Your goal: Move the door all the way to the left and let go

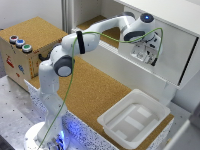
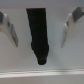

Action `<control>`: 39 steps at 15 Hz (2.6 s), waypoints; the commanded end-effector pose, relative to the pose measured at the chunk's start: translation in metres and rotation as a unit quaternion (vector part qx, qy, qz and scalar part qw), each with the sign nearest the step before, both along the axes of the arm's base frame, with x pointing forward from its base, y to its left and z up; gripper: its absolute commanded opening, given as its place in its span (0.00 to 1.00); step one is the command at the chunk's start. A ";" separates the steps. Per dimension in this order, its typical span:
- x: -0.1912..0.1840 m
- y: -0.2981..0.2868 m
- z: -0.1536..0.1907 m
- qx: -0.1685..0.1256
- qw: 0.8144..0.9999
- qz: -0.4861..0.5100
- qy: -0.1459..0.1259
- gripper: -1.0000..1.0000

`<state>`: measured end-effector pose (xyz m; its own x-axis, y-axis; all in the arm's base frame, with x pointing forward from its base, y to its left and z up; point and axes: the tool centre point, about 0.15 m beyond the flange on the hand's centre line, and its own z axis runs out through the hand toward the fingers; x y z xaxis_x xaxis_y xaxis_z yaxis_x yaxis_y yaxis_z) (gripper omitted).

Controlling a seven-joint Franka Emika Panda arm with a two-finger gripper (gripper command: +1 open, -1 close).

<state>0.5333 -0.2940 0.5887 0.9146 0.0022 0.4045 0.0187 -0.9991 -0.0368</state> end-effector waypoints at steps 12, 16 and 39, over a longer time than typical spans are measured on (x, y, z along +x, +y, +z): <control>0.032 0.027 -0.020 -0.002 0.996 -0.076 0.037 0.00; 0.032 0.047 -0.029 -0.012 0.995 -0.088 0.037 0.00; 0.035 0.169 -0.054 -0.028 0.995 -0.087 0.042 0.00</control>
<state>0.5415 -0.1742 0.5875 0.9471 -0.1100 0.3015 -0.0921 -0.9931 -0.0731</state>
